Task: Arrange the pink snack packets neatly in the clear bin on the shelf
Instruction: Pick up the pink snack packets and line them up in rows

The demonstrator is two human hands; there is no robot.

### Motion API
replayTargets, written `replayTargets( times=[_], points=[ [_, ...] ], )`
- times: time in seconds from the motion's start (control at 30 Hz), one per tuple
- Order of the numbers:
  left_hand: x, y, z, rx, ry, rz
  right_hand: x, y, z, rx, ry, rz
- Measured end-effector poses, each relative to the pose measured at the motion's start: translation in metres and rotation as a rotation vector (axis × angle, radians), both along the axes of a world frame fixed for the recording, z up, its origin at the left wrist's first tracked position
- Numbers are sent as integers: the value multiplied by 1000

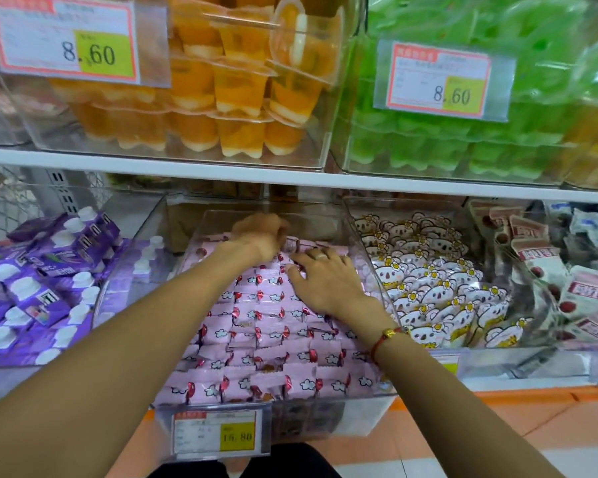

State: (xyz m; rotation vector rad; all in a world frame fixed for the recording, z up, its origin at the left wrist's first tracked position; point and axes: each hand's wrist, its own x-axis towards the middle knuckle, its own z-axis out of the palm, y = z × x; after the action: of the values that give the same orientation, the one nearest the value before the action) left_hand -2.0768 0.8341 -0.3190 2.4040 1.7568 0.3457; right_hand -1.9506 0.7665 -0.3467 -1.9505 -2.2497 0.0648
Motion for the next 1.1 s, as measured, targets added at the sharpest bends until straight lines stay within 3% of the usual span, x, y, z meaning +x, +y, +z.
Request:
replayTargets(
  times=[0.33, 0.47, 0.6, 0.93, 1.1],
  points=[
    [-5, 4, 4, 8, 28, -55, 0, 0, -2, 4, 63, -10],
    [-8, 6, 2, 2, -89, 32, 0, -1, -2, -10, 71, -9],
    [-4, 8, -5, 51, -326, 137, 0, -1, -3, -23, 55, -8],
    [-15, -31, 22, 141, -1223, 417, 1, -2, 3, -132, 45, -13],
    [-24, -72, 27, -50, -1531, 453, -2, -13, 26, -34, 418, -35]
  ],
)
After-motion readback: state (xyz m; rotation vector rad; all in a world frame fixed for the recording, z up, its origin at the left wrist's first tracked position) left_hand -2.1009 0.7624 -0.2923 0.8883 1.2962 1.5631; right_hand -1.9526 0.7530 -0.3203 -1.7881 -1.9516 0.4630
